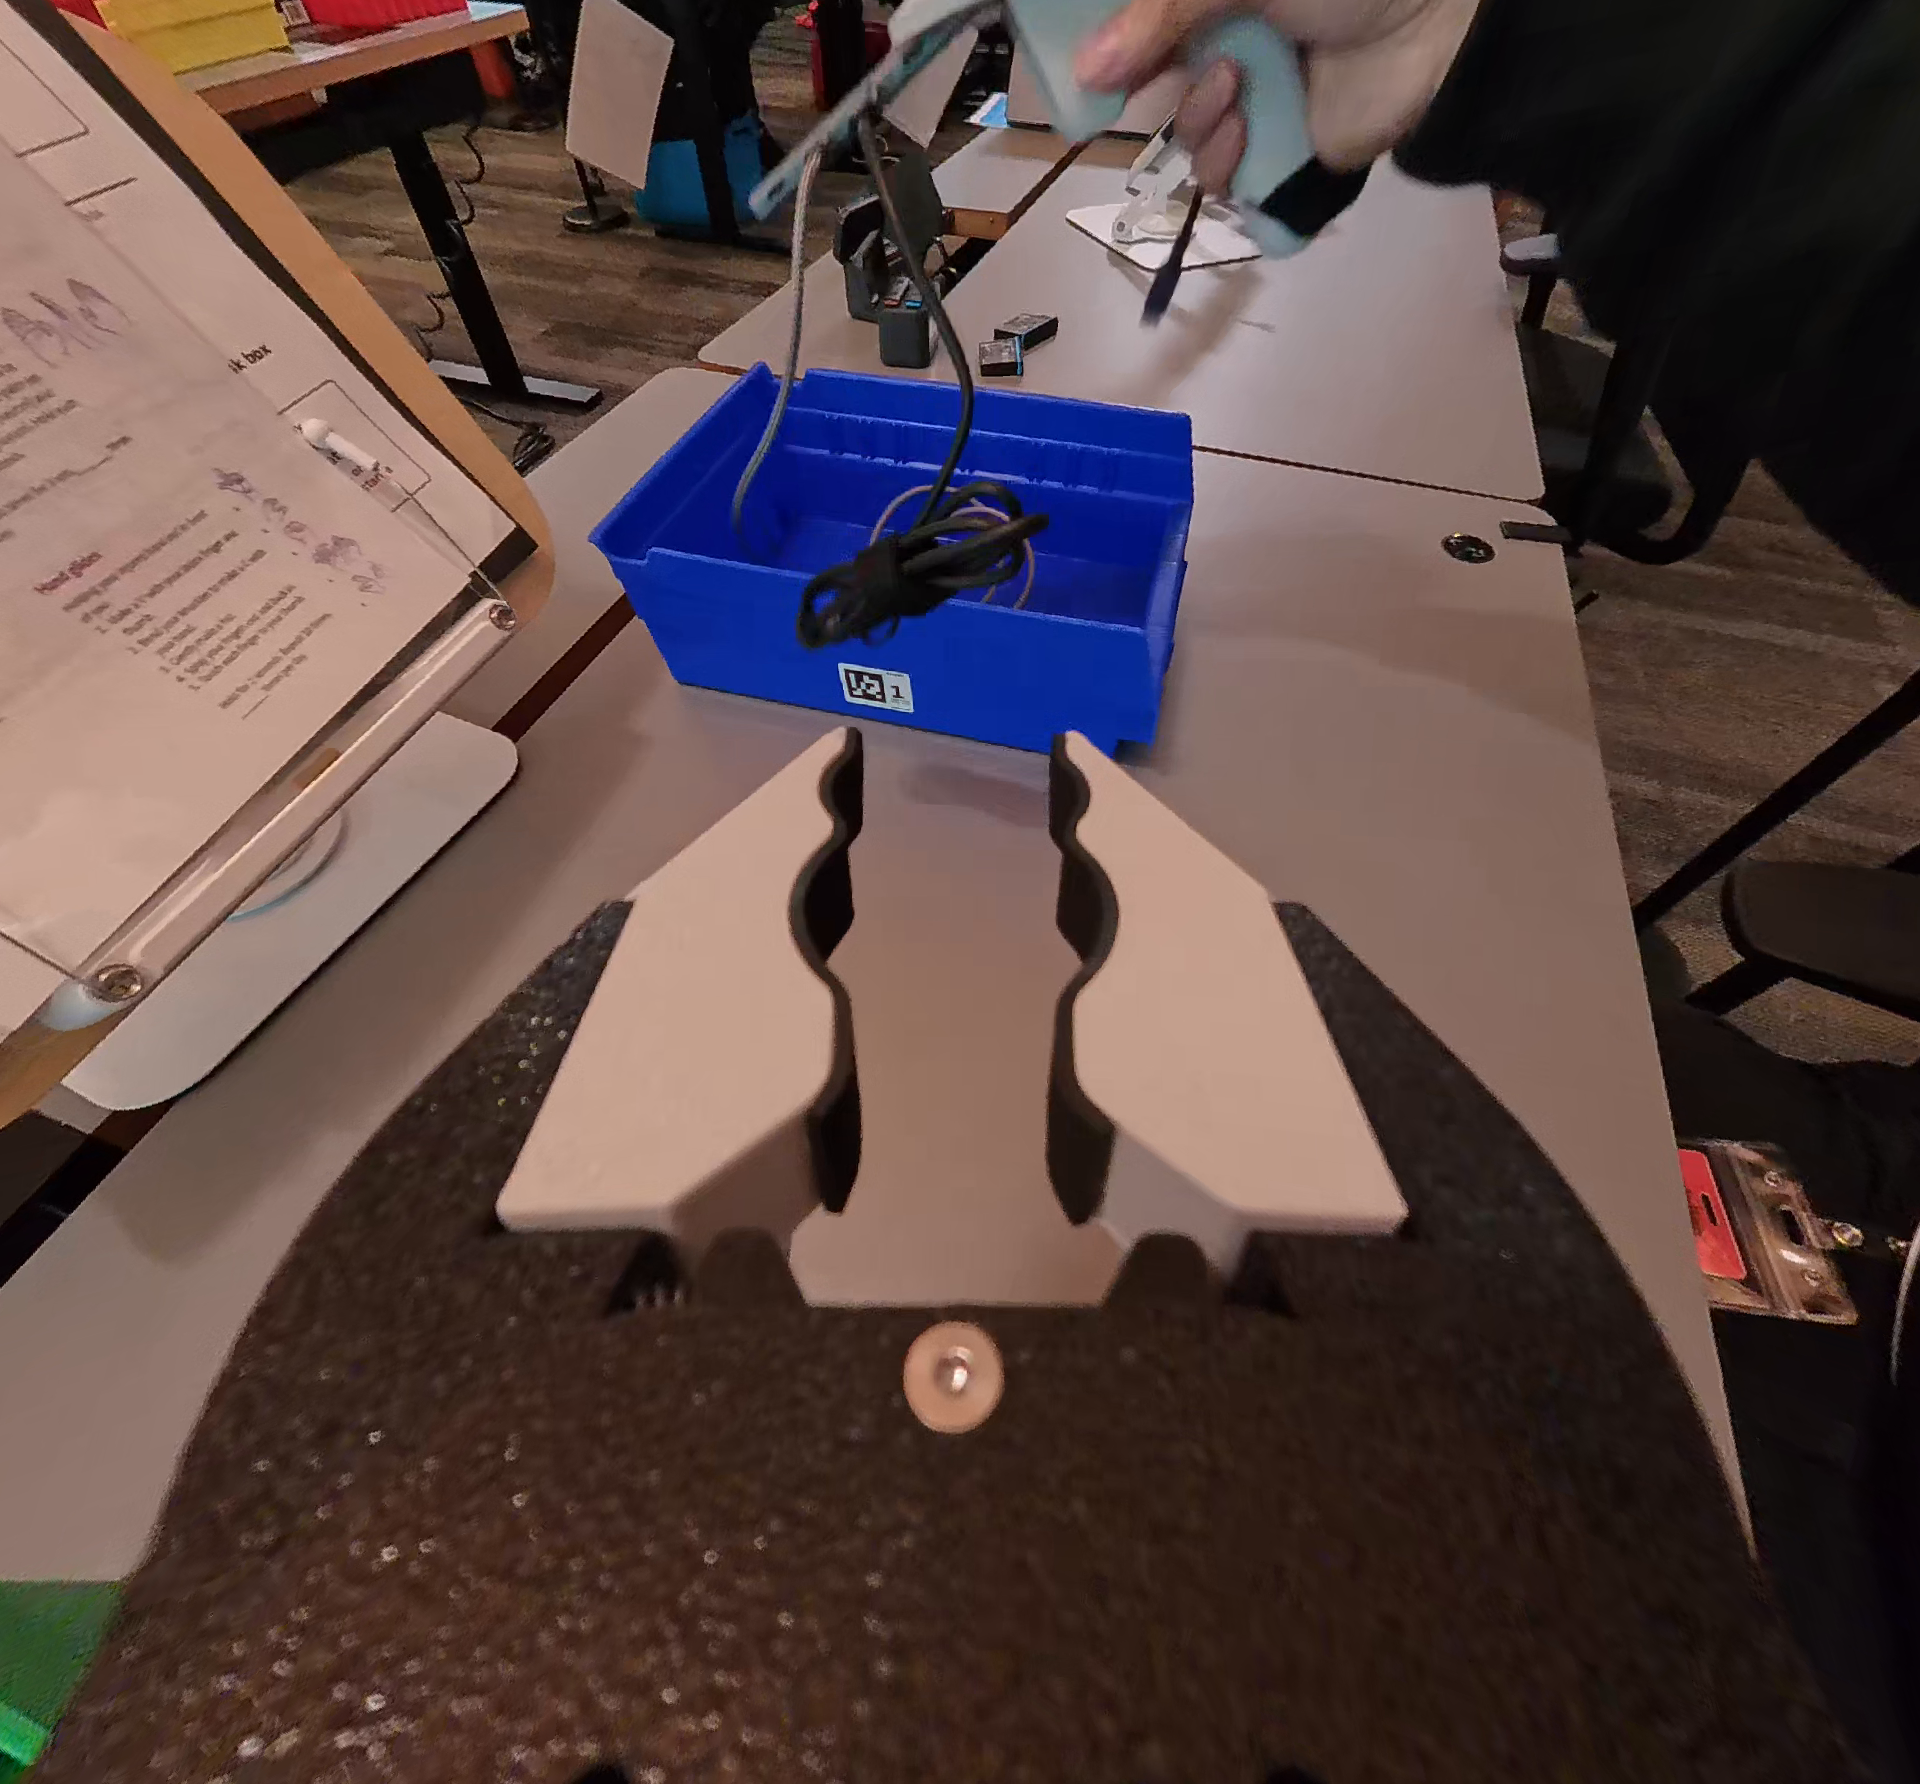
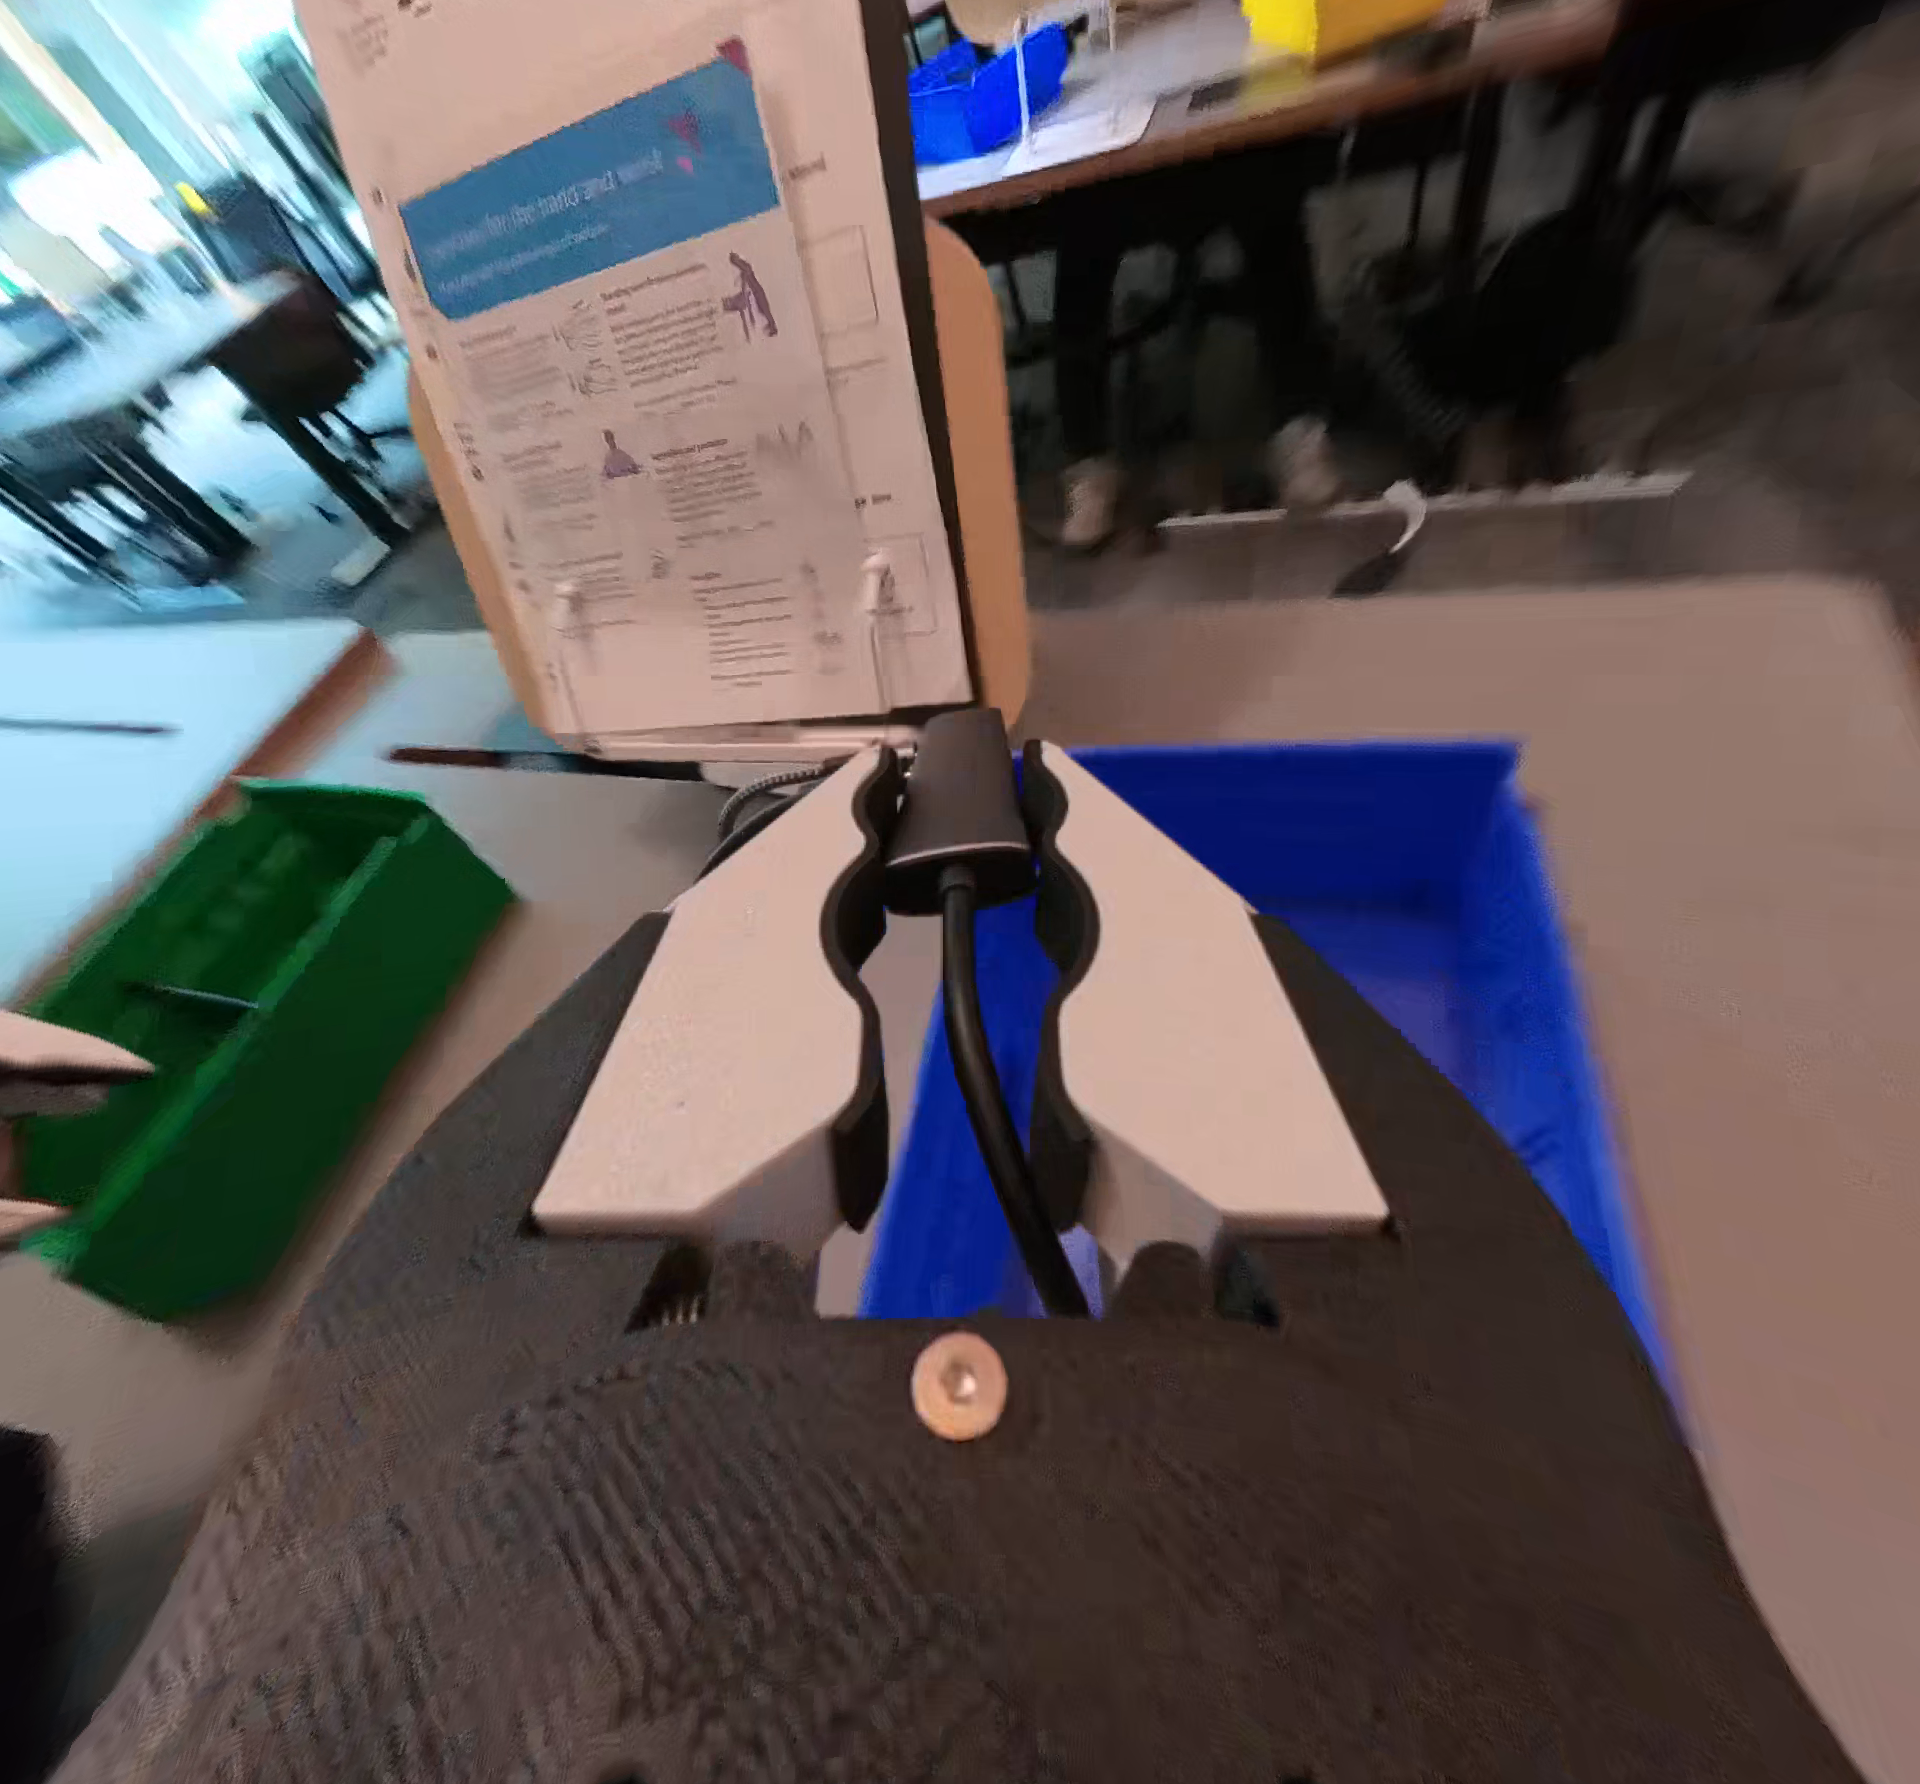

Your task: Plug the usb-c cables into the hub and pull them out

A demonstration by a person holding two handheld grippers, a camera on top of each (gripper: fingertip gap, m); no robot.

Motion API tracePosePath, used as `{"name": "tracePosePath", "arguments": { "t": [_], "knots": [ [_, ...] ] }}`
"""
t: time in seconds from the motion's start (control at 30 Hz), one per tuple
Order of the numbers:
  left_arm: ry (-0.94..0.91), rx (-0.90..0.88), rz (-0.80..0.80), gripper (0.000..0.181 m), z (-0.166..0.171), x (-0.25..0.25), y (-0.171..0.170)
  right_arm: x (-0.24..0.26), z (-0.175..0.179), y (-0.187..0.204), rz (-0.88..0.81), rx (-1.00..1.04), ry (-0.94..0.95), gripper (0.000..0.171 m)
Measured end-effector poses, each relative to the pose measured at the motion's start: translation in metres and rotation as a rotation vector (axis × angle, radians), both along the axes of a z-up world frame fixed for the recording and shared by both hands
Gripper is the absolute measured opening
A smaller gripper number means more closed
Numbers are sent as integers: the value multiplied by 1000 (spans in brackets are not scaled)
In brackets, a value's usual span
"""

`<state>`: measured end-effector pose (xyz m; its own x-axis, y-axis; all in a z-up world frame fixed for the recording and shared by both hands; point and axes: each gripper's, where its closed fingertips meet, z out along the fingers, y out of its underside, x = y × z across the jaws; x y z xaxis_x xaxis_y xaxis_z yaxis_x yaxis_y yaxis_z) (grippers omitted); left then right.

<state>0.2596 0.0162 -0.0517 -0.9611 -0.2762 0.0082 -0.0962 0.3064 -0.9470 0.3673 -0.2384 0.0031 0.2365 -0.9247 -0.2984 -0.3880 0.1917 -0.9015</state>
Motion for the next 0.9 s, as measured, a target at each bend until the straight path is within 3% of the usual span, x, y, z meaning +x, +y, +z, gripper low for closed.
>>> {"name": "tracePosePath", "arguments": {
  "t": [0.13,0.23,0.4,0.63,0.7,0.77,0.9],
  "knots": [
    [-1,14,-8,33,-3,-1,-1,9,-50,-7,-16,332,75,22],
    [-8,18,-19,33,-3,-3,-4,18,-74,-33,-111,448,25,23],
    [-17,40,-27,33,-6,-3,-6,16,-92,-83,-299,676,-87,22],
    [-13,51,-27,33,-10,-1,-9,-10,-101,-120,-391,990,-295,22],
    [-15,60,-30,33,-12,-2,-11,-15,-106,-121,-380,943,-300,22],
    [-16,68,-32,34,-13,-2,-13,-16,-131,-122,-456,730,-182,22],
    [-15,88,-40,34,-18,-4,-17,-19,-149,-115,-447,265,-10,28]
  ]
}}
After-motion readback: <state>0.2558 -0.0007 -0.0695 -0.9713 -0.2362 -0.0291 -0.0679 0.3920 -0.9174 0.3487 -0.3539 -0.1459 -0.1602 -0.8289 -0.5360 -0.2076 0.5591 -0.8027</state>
